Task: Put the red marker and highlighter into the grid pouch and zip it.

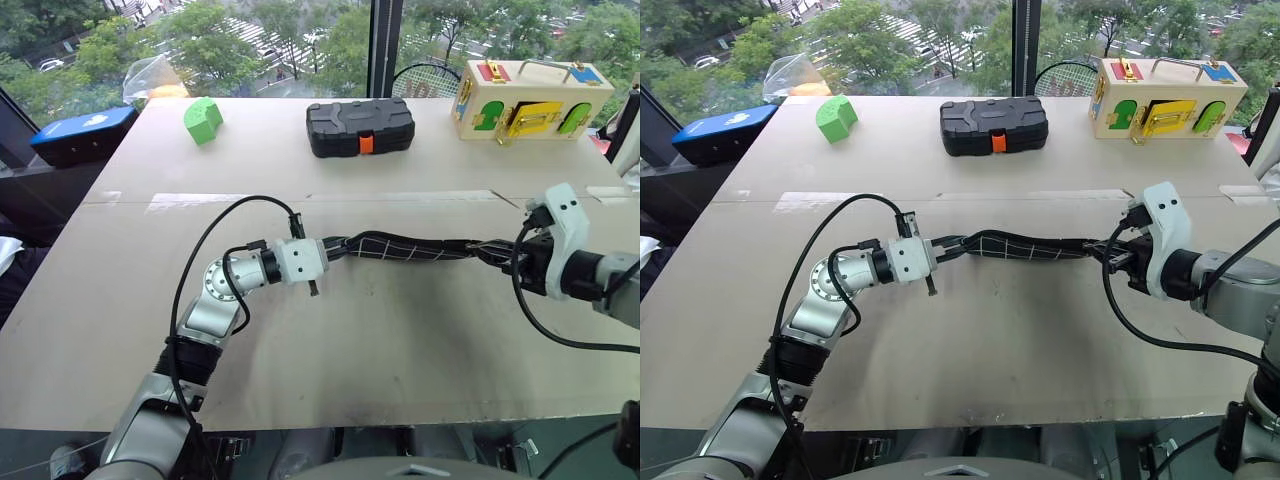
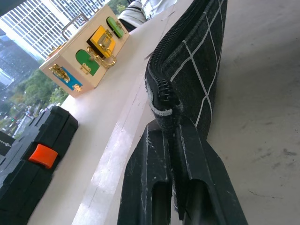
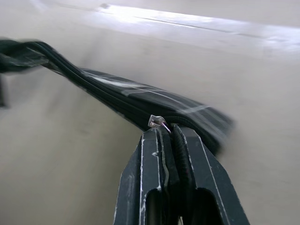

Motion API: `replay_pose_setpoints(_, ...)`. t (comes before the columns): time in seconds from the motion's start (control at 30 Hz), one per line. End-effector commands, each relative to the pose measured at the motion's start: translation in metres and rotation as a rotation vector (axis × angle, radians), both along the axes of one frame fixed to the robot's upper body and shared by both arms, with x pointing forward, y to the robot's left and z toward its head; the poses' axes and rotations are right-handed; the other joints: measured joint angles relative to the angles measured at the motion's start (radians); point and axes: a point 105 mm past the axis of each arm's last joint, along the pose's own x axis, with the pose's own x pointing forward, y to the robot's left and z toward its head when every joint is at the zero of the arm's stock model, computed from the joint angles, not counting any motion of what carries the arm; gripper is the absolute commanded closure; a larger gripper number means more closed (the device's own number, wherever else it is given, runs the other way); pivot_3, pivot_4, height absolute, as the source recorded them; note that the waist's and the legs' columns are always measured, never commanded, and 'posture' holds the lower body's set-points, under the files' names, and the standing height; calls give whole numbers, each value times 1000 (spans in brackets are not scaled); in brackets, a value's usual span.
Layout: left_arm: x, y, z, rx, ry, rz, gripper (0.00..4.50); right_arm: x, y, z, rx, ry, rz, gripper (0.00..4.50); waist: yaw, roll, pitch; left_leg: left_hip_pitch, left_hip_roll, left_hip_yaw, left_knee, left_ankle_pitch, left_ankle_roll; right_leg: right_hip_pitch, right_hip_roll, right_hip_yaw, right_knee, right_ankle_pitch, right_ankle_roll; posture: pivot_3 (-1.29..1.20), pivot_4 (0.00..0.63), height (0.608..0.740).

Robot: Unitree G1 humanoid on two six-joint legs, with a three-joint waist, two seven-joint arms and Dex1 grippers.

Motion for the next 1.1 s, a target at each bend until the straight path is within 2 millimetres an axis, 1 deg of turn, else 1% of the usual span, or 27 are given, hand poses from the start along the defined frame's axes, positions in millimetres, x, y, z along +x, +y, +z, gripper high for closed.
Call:
replay_pose_setpoints(0.03, 2, 6, 7, 2, -44, 25, 4500, -1, -32, 6, -201, -50, -149, 4422, 5, 0, 0, 0, 0, 0, 0, 0, 0, 0, 0, 0, 0, 0, 0, 0, 150, 740)
replay_pose_setpoints(0.1, 3, 7, 7, 5, -60, 32, 4500, -2, -37, 7, -193, -53, -165, 4422, 11, -1, 0, 0, 0, 0, 0, 0, 0, 0, 0, 0, 0, 0, 0, 0, 150, 740)
replay_pose_setpoints(0.17, 4, 8, 7, 17, -82, 38, 4500, -4, -37, 7, -184, -59, -159, 4422, 13, -1, 0, 0, 0, 0, 1, 0, 0, 1, 0, 0, -1, 0, 0, 0, 150, 740)
replay_pose_setpoints(0.2, 4, 7, 6, 29, -92, 33, 4500, -5, -34, 6, -169, -66, -140, 4422, 14, -1, 0, 0, 0, 0, 1, 0, 0, 1, 0, 0, -1, 0, 0, 0, 150, 740)
replay_pose_setpoints(0.27, 3, 7, 5, 63, -148, 27, 4500, -10, -27, 0, -147, -55, -92, 4422, 14, -1, 0, 0, 0, 0, 1, 0, 0, 0, 0, 0, -1, 0, 0, 0, 150, 740)
replay_pose_setpoints(0.3, 1, 6, 2, 75, -150, 13, 4500, -12, -26, -4, -155, -52, -78, 4422, 14, -1, 0, 0, 0, 0, 0, 0, 0, 1, 0, 0, -1, 0, 0, 0, 150, 740)
replay_pose_setpoints(0.33, -2, 5, 0, 91, -146, -12, 4500, -14, -28, -7, -164, -45, -76, 3879, 14, -1, 0, 0, 0, 0, 0, 0, 0, 1, 0, 0, -1, 0, 0, 0, 150, 740)
replay_pose_setpoints(0.37, -6, 6, -2, 98, -135, -36, 4192, -19, -26, -10, -156, -46, -54, 3519, 14, -1, 0, 0, 0, 0, 0, 0, 0, 0, 0, 0, -1, 0, 0, 0, 150, 740)
replay_pose_setpoints(0.43, -14, 8, -5, 100, -89, -71, 3612, -29, -27, -16, -159, -50, -29, 2629, 15, -1, 0, 0, 0, 0, 0, 0, 0, 1, 0, -1, -1, 0, 0, 0, 150, 740)
replay_pose_setpoints(0.47, -18, 10, -6, 101, -70, -84, 3227, -35, -27, -18, -177, -61, -4, 2228, 15, 0, 0, 0, 0, -1, 0, 0, 0, 1, 0, -1, -2, 0, 0, 0, 150, 740)
replay_pose_setpoints(0.5, -20, 12, -7, 97, -54, -87, 2647, -39, -26, -20, -184, -77, 18, 1573, 14, 0, 0, 0, 0, -1, 0, -1, 1, 1, 0, -1, -2, 0, 0, 0, 150, 740)
replay_pose_setpoints(0.53, -24, 19, -5, 51, 21, -66, 2094, -48, -23, -19, -142, -105, 50, 1109, 13, 1, 1, 0, 0, 0, -1, -1, 1, 1, 0, -1, -2, 0, 0, 0, 150, 740)
replay_pose_setpoints(0.6, -32, 34, -3, -44, 191, -33, 1245, -62, -24, -17, -127, -162, 73, 242, 13, 0, 0, 0, 0, 0, 0, -1, 2, 1, 0, -1, -1, 0, 1, 0, 150, 740)
replay_pose_setpoints(0.63, -38, 42, -1, -100, 297, -25, 754, -67, -26, -17, -120, -186, 67, 0, 11, 0, 0, 1, 1, 0, 0, -3, 5, 1, 0, -1, -1, 0, 1, 0, 150, 740)
replay_pose_setpoints(0.67, -43, 48, -1, -123, 364, -14, 411, -72, -26, -16, -89, -210, 76, 0, 10, 0, 0, 2, 2, 0, 0, -3, 5, 2, 1, -1, -1, 0, 1, 0, 150, 740)
replay_pose_setpoints(0.7, -51, 56, -1, -153, 456, -9, 152, -78, -29, -14, -106, -262, 90, 0, 10, 0, 1, 2, 2, 0, 0, -3, 5, 2, 1, -1, -1, 0, 1, 0, 150, 740)
replay_pose_setpoints(0.77, -63, 68, 1, -205, 584, 5, 152, -91, -32, -14, -159, -333, 135, 0, 10, 1, 2, 4, 3, 1, 1, -3, 5, 3, 1, 0, -1, 0, 1, 0, 150, 740)
replay_pose_setpoints(0.87, -80, 94, -3, -225, 744, 89, 152, -118, -51, -25, -189, -321, 121, 0, 13, 6, 6, 7, 4, 1, 0, -5, 7, 7, 2, -1, -2, -1, 2, 0, 150, 740)
replay_pose_setpoints(0.93, -92, 106, -10, -200, 820, 137, 152, -136, -64, -32, -228, -292, 106, 0, 13, 9, 8, 9, 5, 1, -1, -5, 8, 9, 2, -1, -3, -2, 2, 0, 150, 740)
replay_pose_setpoints(1.0, -100, 113, -15, -186, 852, 170, 152, -145, -73, -35, -259, -287, 95, 0, 13, 10, 9, 9, 5, 3, -2, -6, 8, 9, 2, 0, -3, -2, 2, 0, 150, 740)
replay_pose_setpoints(1.07, -102, 116, -14, -220, 874, 175, 152, -148, -77, -36, -274, -297, 96, 0, 13, 8, 10, 10, 5, 4, -2, -6, 8, 9, 2, 1, -3, -4, 5, 0, 150, 740)
replay_pose_setpoints(1.1, -103, 115, -13, -226, 884, 169, 152, -148, -78, -36, -278, -301, 99, 0, 13, 8, 10, 10, 5, 4, -2, -6, 8, 9, 1, 2, -3, -6, 2, 0, 150, 740)
